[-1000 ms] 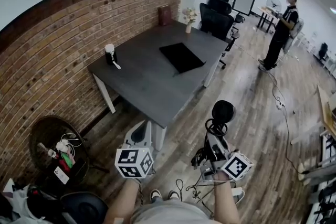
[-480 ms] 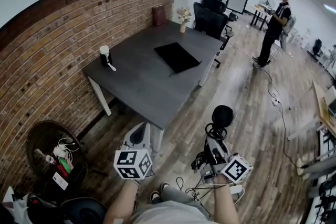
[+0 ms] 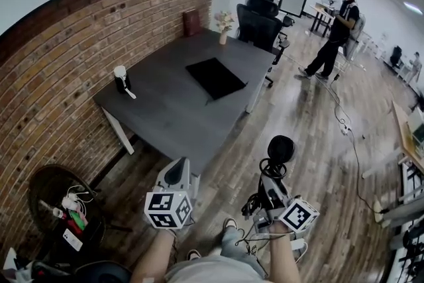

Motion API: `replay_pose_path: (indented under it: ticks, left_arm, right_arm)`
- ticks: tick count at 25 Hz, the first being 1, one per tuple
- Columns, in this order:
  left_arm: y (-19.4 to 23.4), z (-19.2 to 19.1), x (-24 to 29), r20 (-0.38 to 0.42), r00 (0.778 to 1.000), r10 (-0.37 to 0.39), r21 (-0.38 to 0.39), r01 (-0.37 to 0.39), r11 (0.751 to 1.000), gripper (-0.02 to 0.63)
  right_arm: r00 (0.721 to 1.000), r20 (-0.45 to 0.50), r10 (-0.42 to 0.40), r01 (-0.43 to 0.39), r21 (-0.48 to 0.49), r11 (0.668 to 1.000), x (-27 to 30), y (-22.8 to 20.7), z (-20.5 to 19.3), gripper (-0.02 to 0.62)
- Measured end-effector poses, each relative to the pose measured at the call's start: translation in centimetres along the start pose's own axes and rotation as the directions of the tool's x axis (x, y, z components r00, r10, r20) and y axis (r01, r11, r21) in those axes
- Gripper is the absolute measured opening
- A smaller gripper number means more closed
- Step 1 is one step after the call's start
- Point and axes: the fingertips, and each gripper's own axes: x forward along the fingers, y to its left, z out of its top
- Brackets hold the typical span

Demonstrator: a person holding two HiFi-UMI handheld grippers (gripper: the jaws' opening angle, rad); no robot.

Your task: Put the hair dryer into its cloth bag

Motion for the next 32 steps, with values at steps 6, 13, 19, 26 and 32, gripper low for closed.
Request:
replay_pose_path:
  ticks: [6, 13, 19, 26, 32]
  left_arm:
    - [-0.7, 0.6, 5.8, 0.006, 0.999, 0.039, -0.002, -0.039, 0.999, 0.006]
    - [-2.0, 1.4, 12.3, 0.02, 0.994, 0.105, -0.006, -0.105, 0.994, 0.006]
    - [-3.3, 1.7, 17.0, 0.033, 0.988, 0.15, -0.003, -0.15, 0.989, 0.006]
    - [-4.4, 1.3, 21.5, 0.039, 0.979, 0.2, -0.006, -0.2, 0.98, 0.006]
    - [-5.0, 0.6, 23.9, 0.036, 0.967, 0.251, -0.003, -0.251, 0.968, 0.006]
  right_arm:
    - [0.999, -0.031, 0.017, -0.018, -0.014, 1.0, 4.3, -3.9, 3.9, 0.158]
    - [0.995, -0.083, 0.048, -0.051, -0.033, 0.998, 9.3, -8.9, 9.0, 0.158]
    - [0.989, -0.123, 0.078, -0.081, -0.025, 0.996, 12.8, -12.8, 11.9, 0.158]
    - [0.98, -0.173, 0.102, -0.108, -0.024, 0.994, 15.7, -17.0, 14.3, 0.158]
    - [0.974, -0.208, 0.091, -0.094, -0.006, 0.996, 17.1, -20.9, 15.5, 0.158]
